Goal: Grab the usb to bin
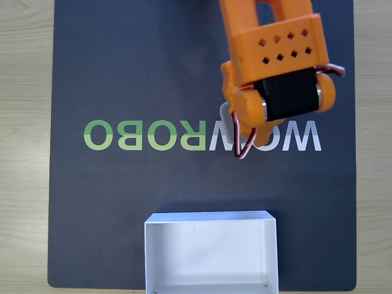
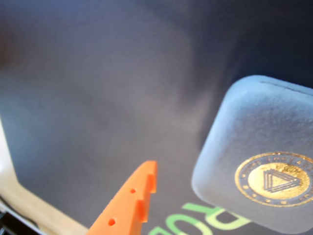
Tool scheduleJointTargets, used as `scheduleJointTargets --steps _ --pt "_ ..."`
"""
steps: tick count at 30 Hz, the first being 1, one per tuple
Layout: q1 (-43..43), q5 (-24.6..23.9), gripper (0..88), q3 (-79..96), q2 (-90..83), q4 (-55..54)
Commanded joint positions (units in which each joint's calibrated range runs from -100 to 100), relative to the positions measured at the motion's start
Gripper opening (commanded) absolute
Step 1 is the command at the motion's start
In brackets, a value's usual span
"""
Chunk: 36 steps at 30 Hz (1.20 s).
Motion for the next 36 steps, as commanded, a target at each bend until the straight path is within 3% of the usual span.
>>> scheduleJointTargets --steps 1,17,27,36 --pt "0.8 0.2 42.7 -0.9 0.1 -2.0" --pt "0.8 0.3 41.7 -0.9 4.1 -5.1" --pt "1.8 0.3 9.0 0.5 3.9 -7.5" --pt "1.8 0.3 5.9 -0.2 -1.6 -6.8"
